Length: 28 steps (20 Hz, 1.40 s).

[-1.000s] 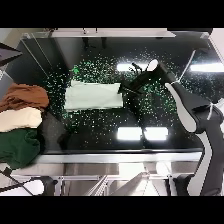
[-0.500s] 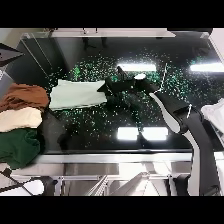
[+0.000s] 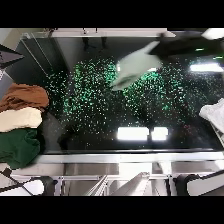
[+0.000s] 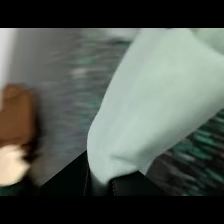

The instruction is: Fold the shirts.

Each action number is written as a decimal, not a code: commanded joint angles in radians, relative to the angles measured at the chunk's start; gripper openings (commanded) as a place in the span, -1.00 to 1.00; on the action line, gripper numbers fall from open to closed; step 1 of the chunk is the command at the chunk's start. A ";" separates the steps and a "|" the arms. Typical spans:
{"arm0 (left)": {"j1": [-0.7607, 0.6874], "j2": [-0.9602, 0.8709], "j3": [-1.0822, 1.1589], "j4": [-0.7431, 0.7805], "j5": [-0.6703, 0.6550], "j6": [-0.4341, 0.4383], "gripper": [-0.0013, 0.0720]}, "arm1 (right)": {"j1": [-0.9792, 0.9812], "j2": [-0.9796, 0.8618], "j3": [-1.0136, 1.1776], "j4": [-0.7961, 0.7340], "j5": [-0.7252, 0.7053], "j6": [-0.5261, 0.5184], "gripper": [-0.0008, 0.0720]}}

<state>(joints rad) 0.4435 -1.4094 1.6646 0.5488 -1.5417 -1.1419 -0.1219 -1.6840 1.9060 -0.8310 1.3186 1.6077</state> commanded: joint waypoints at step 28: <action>-0.010 0.000 -0.156 -0.018 0.021 -0.010 -0.93 | -0.990 0.218 -0.324 -0.470 0.513 0.056 -0.03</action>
<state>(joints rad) 0.4343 -1.4101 1.5028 0.5434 -1.5196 -1.1542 -1.1282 -1.4662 1.5665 -1.4715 1.8389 1.6554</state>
